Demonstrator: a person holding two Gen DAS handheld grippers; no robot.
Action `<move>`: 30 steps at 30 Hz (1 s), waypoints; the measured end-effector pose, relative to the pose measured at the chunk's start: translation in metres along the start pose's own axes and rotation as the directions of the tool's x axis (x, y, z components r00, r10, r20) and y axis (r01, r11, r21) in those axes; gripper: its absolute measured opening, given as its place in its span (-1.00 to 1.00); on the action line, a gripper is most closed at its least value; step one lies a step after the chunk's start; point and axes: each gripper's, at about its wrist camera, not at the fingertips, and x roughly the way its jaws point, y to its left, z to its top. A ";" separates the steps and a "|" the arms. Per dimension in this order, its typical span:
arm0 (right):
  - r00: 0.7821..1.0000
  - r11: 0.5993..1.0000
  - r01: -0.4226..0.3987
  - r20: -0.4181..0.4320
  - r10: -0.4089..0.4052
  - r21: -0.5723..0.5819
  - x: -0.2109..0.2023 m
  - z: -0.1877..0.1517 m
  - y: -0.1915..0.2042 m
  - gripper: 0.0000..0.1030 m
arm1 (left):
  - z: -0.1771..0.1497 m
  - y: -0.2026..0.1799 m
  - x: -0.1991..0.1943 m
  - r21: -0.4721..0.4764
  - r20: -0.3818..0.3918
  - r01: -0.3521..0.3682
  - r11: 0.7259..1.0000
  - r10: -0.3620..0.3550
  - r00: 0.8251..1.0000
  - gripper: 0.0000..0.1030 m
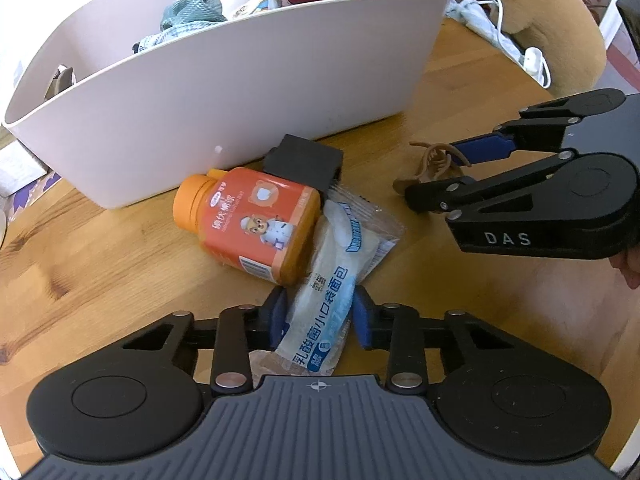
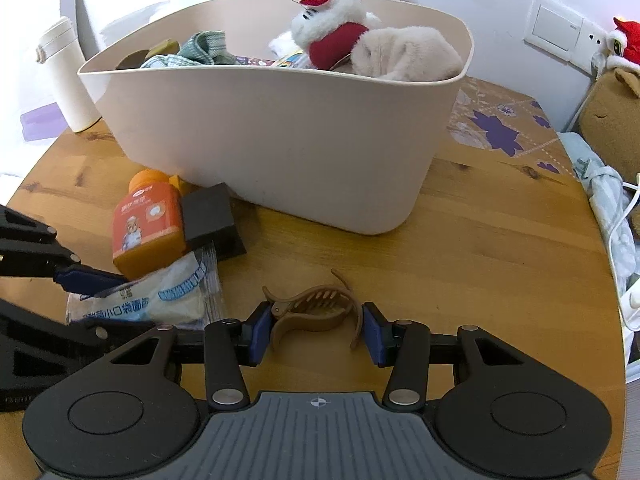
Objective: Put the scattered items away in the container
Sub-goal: 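Lift the swab pack and claw clip and carry both over the basket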
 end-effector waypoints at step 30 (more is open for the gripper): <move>0.989 0.997 0.006 0.146 0.005 -0.078 -0.115 0.003 0.005 -0.13 | -0.023 0.015 -0.092 -0.045 0.103 -0.069 0.997 0.073 0.992 -0.51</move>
